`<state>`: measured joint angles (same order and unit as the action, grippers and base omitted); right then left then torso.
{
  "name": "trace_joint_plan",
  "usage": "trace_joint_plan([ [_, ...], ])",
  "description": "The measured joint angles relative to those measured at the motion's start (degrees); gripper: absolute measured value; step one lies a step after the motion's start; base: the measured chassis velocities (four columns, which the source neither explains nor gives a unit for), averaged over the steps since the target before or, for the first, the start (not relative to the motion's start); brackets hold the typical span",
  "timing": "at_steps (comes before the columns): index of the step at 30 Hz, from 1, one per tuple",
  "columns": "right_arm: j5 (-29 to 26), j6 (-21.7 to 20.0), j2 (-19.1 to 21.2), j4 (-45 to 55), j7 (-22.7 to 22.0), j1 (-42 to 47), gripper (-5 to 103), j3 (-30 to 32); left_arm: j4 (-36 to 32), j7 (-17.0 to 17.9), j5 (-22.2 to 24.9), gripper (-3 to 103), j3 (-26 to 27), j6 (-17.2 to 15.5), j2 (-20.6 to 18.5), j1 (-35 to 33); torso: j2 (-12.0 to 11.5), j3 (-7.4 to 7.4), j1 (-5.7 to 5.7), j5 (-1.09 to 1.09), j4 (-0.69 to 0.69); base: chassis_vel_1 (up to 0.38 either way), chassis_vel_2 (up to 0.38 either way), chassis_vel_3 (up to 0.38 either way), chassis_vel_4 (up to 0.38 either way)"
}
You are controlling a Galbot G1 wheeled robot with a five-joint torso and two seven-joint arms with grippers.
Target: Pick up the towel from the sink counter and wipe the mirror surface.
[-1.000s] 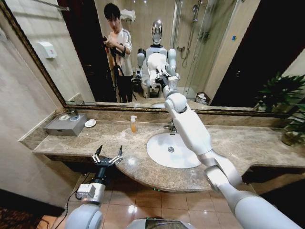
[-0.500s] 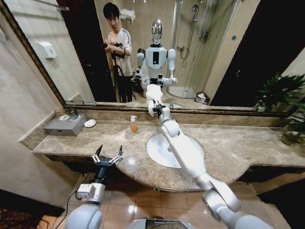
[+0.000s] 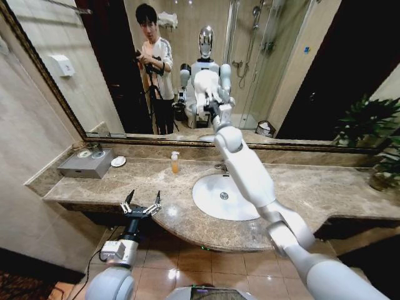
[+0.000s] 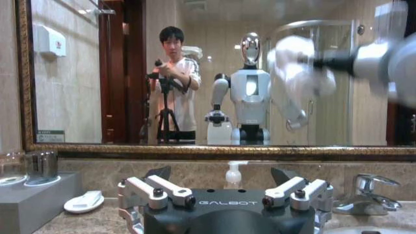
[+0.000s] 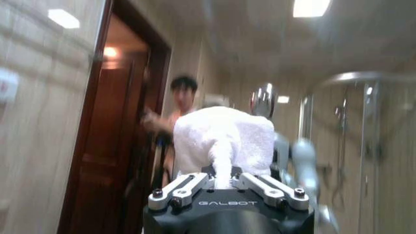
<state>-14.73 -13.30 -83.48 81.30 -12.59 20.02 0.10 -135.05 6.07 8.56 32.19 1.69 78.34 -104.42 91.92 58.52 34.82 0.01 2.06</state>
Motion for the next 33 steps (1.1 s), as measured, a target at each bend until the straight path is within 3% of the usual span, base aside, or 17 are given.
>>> trace_joint_plan([
  [6,2.32,1.2,0.3,-0.27,1.09,4.99,9,0.04,0.0,0.0,0.0,100,0.0,0.0,0.0,0.0,0.0,0.0,-0.01,-0.01,-0.02,0.0,0.0,0.0,0.0],
  [15,-1.24,-0.31,-0.11,-1.46,-0.41,-7.0,9,1.11,0.0,0.0,0.0,100,0.0,0.0,0.0,0.0,0.0,0.0,0.0,-0.02,0.0,0.0,0.0,0.0,0.0],
  [20,-1.75,-0.87,-0.09,-1.5,-0.82,-8.36,9,1.27,0.0,0.0,0.0,100,0.0,0.0,0.0,0.0,0.0,-0.01,-0.01,-0.02,0.0,0.0,0.0,0.0,0.0],
  [33,2.59,0.17,-0.54,-0.25,0.27,5.17,9,0.03,0.0,0.01,0.0,100,0.0,0.0,0.0,0.0,0.0,0.0,-0.01,-0.02,0.0,0.0,0.0,0.0,0.0],
])
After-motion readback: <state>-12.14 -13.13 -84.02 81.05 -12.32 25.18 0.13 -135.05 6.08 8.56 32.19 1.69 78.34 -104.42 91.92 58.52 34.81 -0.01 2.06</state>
